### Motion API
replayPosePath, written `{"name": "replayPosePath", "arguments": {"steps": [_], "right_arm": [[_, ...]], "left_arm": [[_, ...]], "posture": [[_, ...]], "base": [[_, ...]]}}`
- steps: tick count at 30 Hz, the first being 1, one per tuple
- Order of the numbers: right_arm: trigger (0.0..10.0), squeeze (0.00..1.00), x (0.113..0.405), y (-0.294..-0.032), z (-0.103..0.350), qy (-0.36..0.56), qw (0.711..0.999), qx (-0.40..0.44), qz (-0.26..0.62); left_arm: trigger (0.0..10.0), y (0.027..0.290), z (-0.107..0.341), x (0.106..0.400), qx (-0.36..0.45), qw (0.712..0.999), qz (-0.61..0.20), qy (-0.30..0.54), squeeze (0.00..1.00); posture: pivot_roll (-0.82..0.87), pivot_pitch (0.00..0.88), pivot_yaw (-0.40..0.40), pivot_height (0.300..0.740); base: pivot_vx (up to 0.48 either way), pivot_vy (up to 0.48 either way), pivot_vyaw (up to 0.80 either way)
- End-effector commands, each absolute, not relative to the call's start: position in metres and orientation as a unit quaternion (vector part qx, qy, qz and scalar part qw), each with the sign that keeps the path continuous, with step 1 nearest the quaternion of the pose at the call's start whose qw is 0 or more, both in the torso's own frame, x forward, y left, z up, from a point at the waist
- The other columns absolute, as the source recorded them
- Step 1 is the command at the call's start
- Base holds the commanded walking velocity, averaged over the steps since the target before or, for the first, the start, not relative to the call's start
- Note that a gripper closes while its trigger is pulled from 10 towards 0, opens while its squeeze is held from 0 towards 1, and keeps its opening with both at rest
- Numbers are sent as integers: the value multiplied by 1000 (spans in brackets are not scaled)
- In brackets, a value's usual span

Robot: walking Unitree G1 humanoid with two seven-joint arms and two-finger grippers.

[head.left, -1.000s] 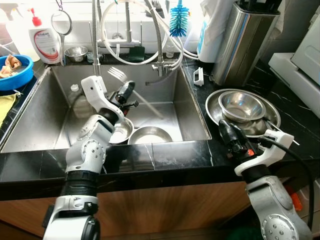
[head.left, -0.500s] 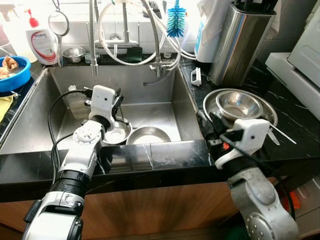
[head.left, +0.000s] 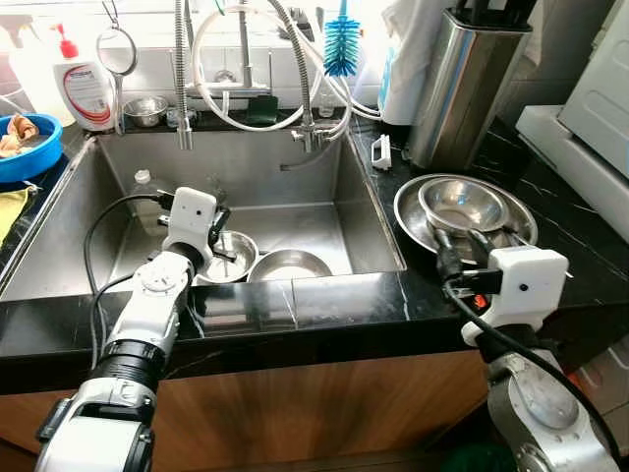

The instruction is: Kitchen organization

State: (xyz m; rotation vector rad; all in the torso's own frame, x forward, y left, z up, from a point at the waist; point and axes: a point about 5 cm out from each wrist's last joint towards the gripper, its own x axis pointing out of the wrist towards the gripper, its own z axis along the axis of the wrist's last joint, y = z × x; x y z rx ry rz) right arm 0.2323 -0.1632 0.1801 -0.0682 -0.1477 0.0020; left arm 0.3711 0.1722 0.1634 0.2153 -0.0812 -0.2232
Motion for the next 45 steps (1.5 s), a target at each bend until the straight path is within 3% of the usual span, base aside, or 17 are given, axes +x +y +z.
{"name": "replayPosePath", "arguments": {"steps": [1, 5, 14, 15, 16, 17, 21, 22, 33, 36, 39, 44, 45], "right_arm": [[10000, 0, 232, -172, 178, -75, 996, -42, -32], [10000, 0, 229, -189, 168, -65, 993, -39, -90], [10000, 0, 227, -199, 165, -64, 990, -32, -121], [10000, 0, 227, -200, 165, -64, 990, -32, -123], [10000, 0, 227, -200, 164, -65, 990, -32, -125], [10000, 0, 227, -200, 164, -65, 989, -32, -125], [10000, 0, 226, -200, 164, -67, 989, -29, -127], [10000, 0, 226, -200, 164, -68, 989, -28, -127], [10000, 0, 226, -200, 163, -68, 989, -25, -126], [10000, 0, 226, -200, 163, -66, 989, -27, -126], [10000, 0, 226, -200, 163, -64, 990, -24, -125], [10000, 0, 227, -200, 162, -62, 990, -23, -122], [10000, 0, 228, -200, 163, -63, 990, -23, -121]], "left_arm": [[10000, 170, 165, 372, 112, 986, -115, -43, 1000], [10000, 164, 160, 371, 107, 985, -128, -40, 1000], [10000, 159, 158, 370, 116, 984, -130, -41, 984], [10000, 159, 158, 370, 115, 984, -130, -41, 247], [10000, 159, 158, 370, 116, 984, -131, -41, 90], [10000, 159, 158, 371, 117, 984, -131, -41, 0], [10000, 159, 159, 371, 110, 984, -134, -43, 0], [10000, 159, 159, 371, 106, 984, -134, -44, 1000], [10000, 159, 162, 373, 114, 984, -129, -50, 1000], [10000, 159, 162, 374, 90, 987, -125, -47, 1000], [10000, 166, 166, 378, -14, 995, -93, -33, 1000], [10000, 168, 170, 380, -25, 996, -84, -35, 1000], [10000, 169, 171, 380, -14, 996, -82, -36, 416]], "posture": [[-25, 45, -44, 740], [-23, 50, -45, 740], [-29, 61, -45, 740], [-30, 61, -45, 740], [-30, 61, -45, 740], [-31, 62, -43, 740], [-31, 64, -42, 740], [-31, 64, -42, 740], [-27, 63, -45, 740], [-29, 60, -47, 740], [-31, 59, -48, 740], [-26, 54, -50, 740], [-26, 54, -50, 740]], "base": [[0, 0, 0], [0, 0, 0], [0, 0, 0], [0, 0, 0], [0, 0, 0], [0, 0, 0], [0, 0, 0], [0, 0, 0], [0, 0, 0], [0, 0, 0], [0, 0, 0], [0, 0, 0], [0, 0, 0]]}}
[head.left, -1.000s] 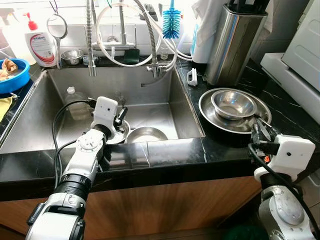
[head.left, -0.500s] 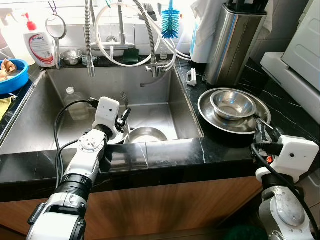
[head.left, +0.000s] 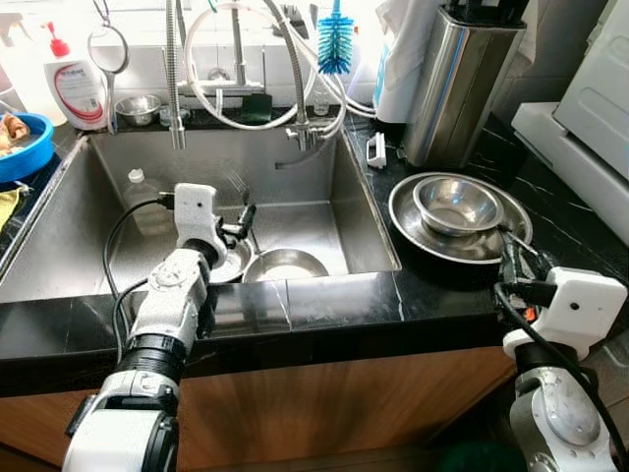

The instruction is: Kitchen organization

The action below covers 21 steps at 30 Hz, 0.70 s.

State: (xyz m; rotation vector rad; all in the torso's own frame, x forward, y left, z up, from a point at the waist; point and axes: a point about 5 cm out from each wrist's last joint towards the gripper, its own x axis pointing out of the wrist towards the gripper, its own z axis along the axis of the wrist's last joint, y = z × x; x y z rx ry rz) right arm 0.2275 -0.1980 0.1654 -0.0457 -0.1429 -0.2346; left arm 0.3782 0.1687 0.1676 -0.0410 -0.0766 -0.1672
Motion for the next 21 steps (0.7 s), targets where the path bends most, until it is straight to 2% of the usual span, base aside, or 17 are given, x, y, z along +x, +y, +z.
{"name": "replayPosePath", "arguments": {"steps": [1, 2, 4, 7, 8, 9, 10, 16, 21], "right_arm": [[10000, 0, 228, -200, 163, -64, 990, -22, -120], [10000, 0, 229, -200, 164, -64, 990, -22, -121], [10000, 0, 228, -200, 163, -64, 990, -21, -121], [10000, 0, 228, -200, 163, -63, 990, -15, -122], [10000, 0, 228, -200, 163, -64, 990, -14, -122], [10000, 0, 228, -200, 164, -65, 990, -13, -122], [10000, 0, 228, -200, 164, -65, 990, -13, -122], [10000, 0, 227, -201, 167, -75, 988, -34, -130], [10000, 0, 225, -202, 165, -72, 987, -34, -137]], "left_arm": [[10000, 169, 171, 380, -13, 996, -81, -37, 416], [10000, 170, 171, 380, -8, 996, -77, -38, 0], [10000, 170, 171, 380, -8, 997, -71, -35, 0], [10000, 174, 170, 385, -163, 986, -44, -1, 0], [10000, 176, 170, 385, -177, 984, -38, 1, 0], [10000, 178, 172, 385, -129, 991, -40, -9, 0], [10000, 178, 172, 385, -129, 991, -40, -9, 0], [10000, 169, 176, 382, -10, 997, -61, -40, 0], [10000, 163, 178, 380, 15, 996, -75, -50, 0]], "posture": [[-26, 51, -50, 740], [-26, 51, -50, 740], [-26, 49, -49, 740], [-25, 42, -50, 740], [-26, 41, -49, 740], [-25, 40, -49, 740], [-25, 40, -49, 740], [-23, 39, -46, 740], [-28, 49, -45, 740]], "base": [[0, 0, 0], [0, 0, 0], [0, 0, 0], [0, 0, 0], [0, 0, 0], [0, 0, 0], [0, 0, 0], [0, 0, 0], [0, 0, 0]]}}
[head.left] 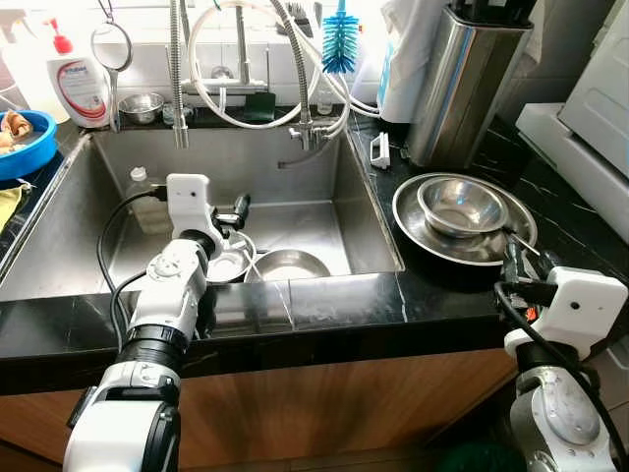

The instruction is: Kitchen organization

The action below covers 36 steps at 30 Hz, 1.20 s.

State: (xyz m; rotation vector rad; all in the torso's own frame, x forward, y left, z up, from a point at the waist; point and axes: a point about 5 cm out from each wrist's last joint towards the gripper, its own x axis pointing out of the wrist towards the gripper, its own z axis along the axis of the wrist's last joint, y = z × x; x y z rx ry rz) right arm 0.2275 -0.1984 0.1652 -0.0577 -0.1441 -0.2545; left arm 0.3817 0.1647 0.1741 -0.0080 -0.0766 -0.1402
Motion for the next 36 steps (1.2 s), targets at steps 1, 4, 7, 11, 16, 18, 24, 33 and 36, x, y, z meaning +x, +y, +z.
{"name": "replayPosePath", "arguments": {"steps": [1, 4, 7, 11, 16, 18, 24, 33, 36], "right_arm": [[10000, 0, 225, -202, 164, -71, 987, -35, -138], [10000, 0, 224, -203, 163, -67, 987, -34, -139], [10000, 0, 222, -205, 157, -56, 987, -26, -146], [10000, 0, 221, -209, 147, -38, 988, -4, -151], [10000, 1000, 224, -208, 150, -43, 990, 4, -135], [10000, 353, 225, -209, 150, -43, 990, -4, -135], [10000, 0, 226, -211, 149, -39, 990, -1, -138], [10000, 0, 234, -216, 146, -28, 990, 0, -138], [0, 0, 235, -217, 147, -31, 990, -2, -135]], "left_arm": [[10000, 163, 178, 380, 13, 996, -75, -51, 0], [10000, 162, 178, 380, 19, 995, -79, -53, 0], [10000, 162, 178, 379, 27, 995, -79, -55, 0], [10000, 161, 178, 379, 34, 995, -80, -58, 0], [10000, 161, 179, 379, 35, 994, -81, -60, 0], [10000, 161, 179, 379, 37, 994, -80, -60, 0], [10000, 161, 179, 378, 40, 994, -83, -62, 0], [10000, 161, 178, 378, 46, 993, -84, -62, 0], [10000, 161, 179, 378, 47, 993, -84, -62, 0]], "posture": [[-28, 49, -45, 740], [-28, 54, -44, 740], [-29, 55, -43, 740], [-26, 58, -44, 740], [-28, 60, -45, 740], [-27, 60, -46, 740], [-26, 61, -46, 740], [-24, 59, -47, 740], [-21, 57, -47, 740]], "base": [[0, 0, 0], [0, 0, 0], [0, 0, 0], [0, 0, 0], [0, 0, 0], [0, 0, 0], [0, 0, 0], [0, 0, 0], [0, 0, 0]]}}
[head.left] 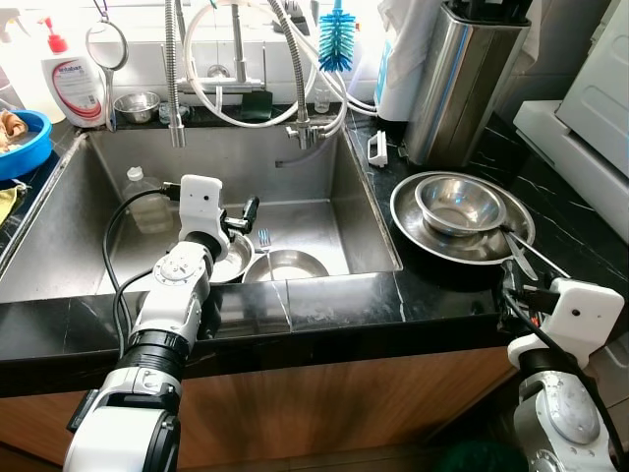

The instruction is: Kitchen organization

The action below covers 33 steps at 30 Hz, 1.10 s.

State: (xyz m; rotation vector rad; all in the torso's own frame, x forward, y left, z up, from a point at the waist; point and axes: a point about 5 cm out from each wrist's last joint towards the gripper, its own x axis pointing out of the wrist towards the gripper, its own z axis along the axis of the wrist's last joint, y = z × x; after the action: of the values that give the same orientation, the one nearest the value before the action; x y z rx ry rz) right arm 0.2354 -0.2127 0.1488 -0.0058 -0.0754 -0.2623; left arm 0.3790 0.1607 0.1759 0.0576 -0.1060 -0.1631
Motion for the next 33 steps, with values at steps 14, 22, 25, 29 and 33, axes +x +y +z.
{"name": "replayPosePath", "arguments": {"steps": [14, 22, 25, 29, 33], "right_arm": [[0, 0, 238, -215, 143, -23, 992, 0, -127], [0, 0, 239, -215, 146, -28, 992, 2, -127], [0, 0, 240, -216, 154, -48, 990, -3, -130], [0, 0, 241, -215, 161, -64, 990, -4, -128], [0, 0, 242, -214, 165, -74, 989, -6, -128]], "left_arm": [[10000, 159, 180, 378, 53, 993, -89, -64, 0], [10000, 159, 180, 378, 54, 992, -91, -66, 0], [10000, 159, 181, 379, 54, 992, -90, -67, 0], [10000, 159, 181, 379, 54, 992, -89, -67, 0], [10000, 158, 181, 379, 54, 992, -88, -67, 0]], "posture": [[-14, 45, -48, 740], [-15, 40, -47, 740], [-17, 43, -47, 740], [-19, 44, -47, 740], [-19, 47, -47, 740]], "base": [[0, 0, 0], [0, 0, 0], [0, 0, 0], [0, 0, 0], [0, 0, 0]]}}
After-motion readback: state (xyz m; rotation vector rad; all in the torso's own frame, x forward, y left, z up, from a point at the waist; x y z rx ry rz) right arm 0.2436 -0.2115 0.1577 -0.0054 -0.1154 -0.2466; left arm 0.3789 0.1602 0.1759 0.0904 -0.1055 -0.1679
